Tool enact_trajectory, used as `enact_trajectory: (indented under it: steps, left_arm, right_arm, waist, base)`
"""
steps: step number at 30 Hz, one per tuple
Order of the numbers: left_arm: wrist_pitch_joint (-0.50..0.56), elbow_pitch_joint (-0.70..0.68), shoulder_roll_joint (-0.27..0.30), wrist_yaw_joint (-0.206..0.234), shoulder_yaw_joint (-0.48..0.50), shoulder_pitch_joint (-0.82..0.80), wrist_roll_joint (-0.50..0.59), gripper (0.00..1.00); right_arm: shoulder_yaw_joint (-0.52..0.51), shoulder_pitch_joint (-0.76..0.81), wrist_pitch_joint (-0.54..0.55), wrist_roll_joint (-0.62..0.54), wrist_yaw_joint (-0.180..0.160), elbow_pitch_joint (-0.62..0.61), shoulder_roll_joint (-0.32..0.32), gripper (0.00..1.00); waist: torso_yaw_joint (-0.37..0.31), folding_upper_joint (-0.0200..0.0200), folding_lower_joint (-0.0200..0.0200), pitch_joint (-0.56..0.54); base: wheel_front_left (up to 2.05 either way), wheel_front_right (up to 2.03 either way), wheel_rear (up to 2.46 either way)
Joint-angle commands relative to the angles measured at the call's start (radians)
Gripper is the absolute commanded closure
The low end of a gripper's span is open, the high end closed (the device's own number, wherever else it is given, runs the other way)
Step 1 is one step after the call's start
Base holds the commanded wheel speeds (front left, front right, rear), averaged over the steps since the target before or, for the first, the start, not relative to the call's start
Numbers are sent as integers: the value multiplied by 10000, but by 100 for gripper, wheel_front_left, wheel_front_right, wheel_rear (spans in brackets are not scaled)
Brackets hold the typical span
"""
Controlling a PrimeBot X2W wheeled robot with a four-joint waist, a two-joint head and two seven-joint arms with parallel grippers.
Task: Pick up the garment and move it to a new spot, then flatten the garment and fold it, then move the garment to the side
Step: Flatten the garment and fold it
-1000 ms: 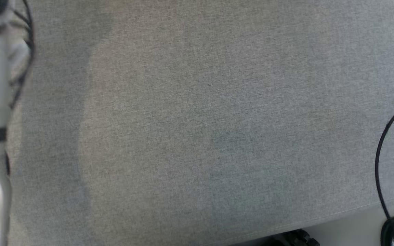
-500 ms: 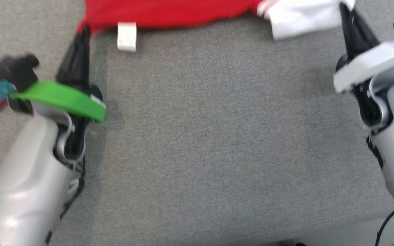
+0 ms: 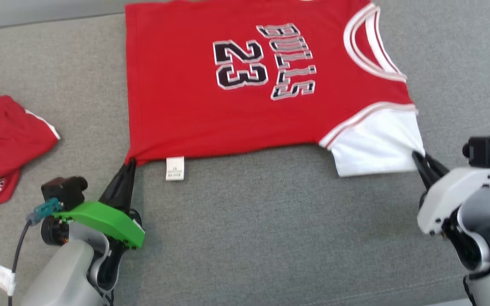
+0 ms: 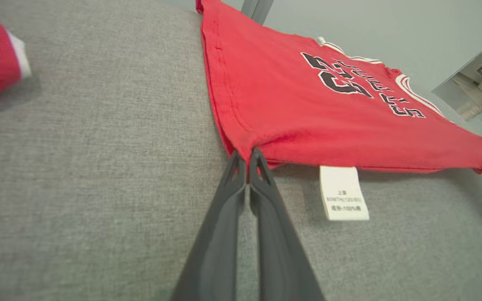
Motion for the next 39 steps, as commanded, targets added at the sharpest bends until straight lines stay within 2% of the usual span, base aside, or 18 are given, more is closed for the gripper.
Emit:
enact_trajectory:
  steps: [1, 8, 16, 19, 25, 30, 39]
  left_arm:
    - [-27, 32, -8, 51, 95, 290, -4, 100]
    - [50, -229, 209, 112, -60, 1207, -28, 100]
    - [585, -1034, 436, 487, -289, 2053, -87, 100]
    - [756, -1343, 494, 664, -303, 2272, -162, 100]
    - [942, -2155, 415, 839, -115, 2356, -517, 100]
    - [1568, -2782, 394, 1056, -39, 1839, -795, 100]
    - [2683, -2733, 240, 1634, -57, 520, -863, 100]
  right_arm:
    - [-238, 444, 345, -194, -18, -358, 142, 100]
    - [-995, 2075, 1912, -536, -18, -2053, 877, 100]
    - [-1412, 3116, 2778, -683, -18, -2959, 1312, 100]
    - [-1480, 3228, 2794, -781, -18, -3096, 1383, 100]
    - [-1471, 2577, 2299, -1061, -18, -3005, 1317, 100]
    - [-1168, 1607, 1943, -1224, -18, -2695, 1132, 100]
    - [-329, -824, 1245, -998, -17, -1131, 373, 100]
  waist:
    - [198, 0, 1, -469]
    - [298, 0, 1, -891]
    - [374, 0, 1, -1062]
    - [394, 0, 1, -1078]
    - [442, 0, 1, -1055]
    - [533, 0, 1, -972]
    - [683, 0, 1, -473]
  base:
    - [0, 0, 0]
    - [0, 0, 0]
    - [0, 0, 0]
    - [0, 0, 0]
    - [0, 0, 0]
    - [0, 0, 0]
    - [0, 0, 0]
